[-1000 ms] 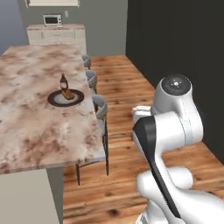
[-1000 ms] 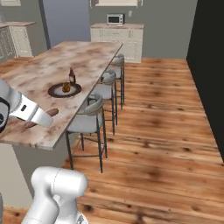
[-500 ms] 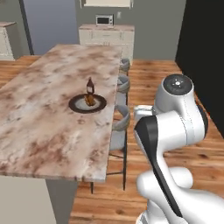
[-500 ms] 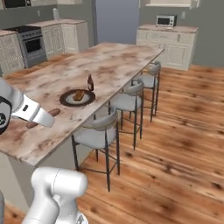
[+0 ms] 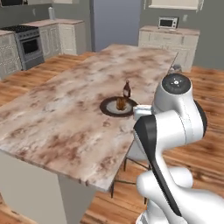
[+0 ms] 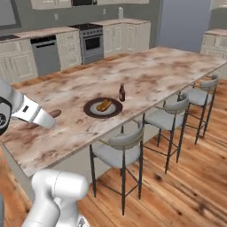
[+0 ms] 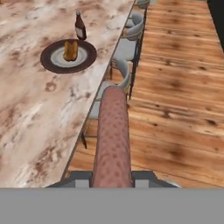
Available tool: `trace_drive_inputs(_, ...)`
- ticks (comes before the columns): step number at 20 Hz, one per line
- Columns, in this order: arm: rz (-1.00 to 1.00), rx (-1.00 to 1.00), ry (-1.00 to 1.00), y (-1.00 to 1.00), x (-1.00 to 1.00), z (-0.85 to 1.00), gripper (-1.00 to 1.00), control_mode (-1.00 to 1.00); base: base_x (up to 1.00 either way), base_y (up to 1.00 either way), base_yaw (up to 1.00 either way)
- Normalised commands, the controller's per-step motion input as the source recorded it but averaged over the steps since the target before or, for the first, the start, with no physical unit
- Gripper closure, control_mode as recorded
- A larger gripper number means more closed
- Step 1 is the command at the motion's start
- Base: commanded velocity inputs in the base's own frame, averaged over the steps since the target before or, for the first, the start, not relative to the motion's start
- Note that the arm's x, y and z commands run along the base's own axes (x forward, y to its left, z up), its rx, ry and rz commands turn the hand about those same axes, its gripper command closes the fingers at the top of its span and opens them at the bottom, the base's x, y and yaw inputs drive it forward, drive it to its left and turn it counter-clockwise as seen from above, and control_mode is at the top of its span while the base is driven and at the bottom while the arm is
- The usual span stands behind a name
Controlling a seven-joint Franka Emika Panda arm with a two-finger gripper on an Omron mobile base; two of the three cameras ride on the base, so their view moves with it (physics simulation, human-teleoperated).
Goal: Move the hot dog bun to the plate on the dining table and place the condiment next to that plate. Then navigate to the fridge and take the sausage and place it on the plate as well.
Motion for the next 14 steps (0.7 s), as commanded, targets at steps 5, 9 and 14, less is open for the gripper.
trace_drive_inputs(5,0.00,0.00,0.00,0.00,0.00,0.00,1.00,1.00,0.23,-0.53,0.56)
trace_drive_inputs(9,0.00,0.00,0.00,0.00,0.00,0.00,1.00,1.00,0.16,-0.60,0.55)
trace_drive_inputs(14,0.00,0.00,0.00,0.00,0.00,0.00,1.00,1.00,0.04,-0.74,0.50)
